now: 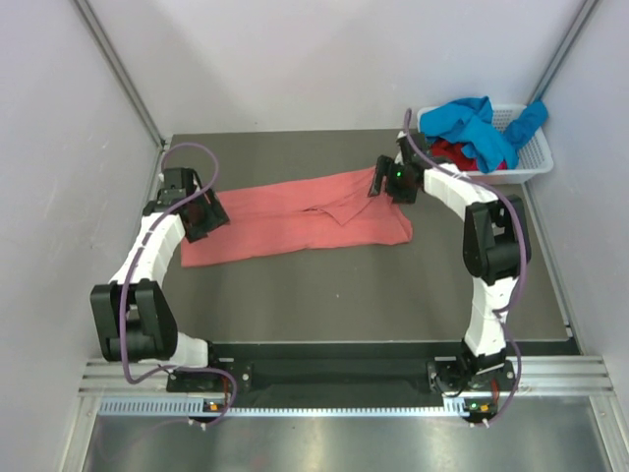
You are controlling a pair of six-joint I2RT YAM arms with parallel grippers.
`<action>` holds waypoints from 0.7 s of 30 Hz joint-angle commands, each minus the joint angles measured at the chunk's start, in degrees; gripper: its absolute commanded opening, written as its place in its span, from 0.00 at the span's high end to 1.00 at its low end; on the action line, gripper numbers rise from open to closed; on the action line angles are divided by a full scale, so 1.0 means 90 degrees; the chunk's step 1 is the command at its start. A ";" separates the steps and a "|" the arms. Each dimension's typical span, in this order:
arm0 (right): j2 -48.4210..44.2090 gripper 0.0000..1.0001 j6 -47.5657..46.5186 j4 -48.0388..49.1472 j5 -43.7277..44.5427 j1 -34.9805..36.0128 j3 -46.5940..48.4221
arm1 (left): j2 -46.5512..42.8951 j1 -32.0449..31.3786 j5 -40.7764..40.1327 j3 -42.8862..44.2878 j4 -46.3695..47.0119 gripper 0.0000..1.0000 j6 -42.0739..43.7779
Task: Fold and stack the t-shirts
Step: Fold the tshirt
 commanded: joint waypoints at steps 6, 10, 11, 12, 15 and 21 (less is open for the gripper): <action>0.0938 0.23 -0.1242 -0.0131 0.0864 -0.0555 0.1963 | 0.0328 0.0415 -0.0212 0.0149 -0.0165 0.30 0.0262; 0.1436 0.24 -0.1358 0.0025 0.0698 -0.0604 0.2734 | 0.0191 0.0864 -0.0817 -0.0057 -0.0632 0.29 -0.0021; 0.1669 0.24 -0.1398 0.0102 0.0572 -0.0614 0.2852 | 0.0181 0.1010 -0.0866 -0.0086 -0.0702 0.29 -0.0099; 0.1797 0.24 -0.1466 0.0142 0.0551 -0.0614 0.3163 | 0.0171 0.1050 -0.0992 -0.0154 -0.0809 0.29 -0.0158; 0.2246 0.28 -0.1486 0.0258 0.0405 -0.0643 0.3643 | 0.0123 0.1119 -0.1140 -0.0407 -0.1054 0.29 -0.0441; 0.2637 0.32 -0.1554 0.0767 -0.0034 -0.0653 0.3780 | -0.0092 0.1295 -0.0847 -0.0907 -0.1171 0.27 -0.0929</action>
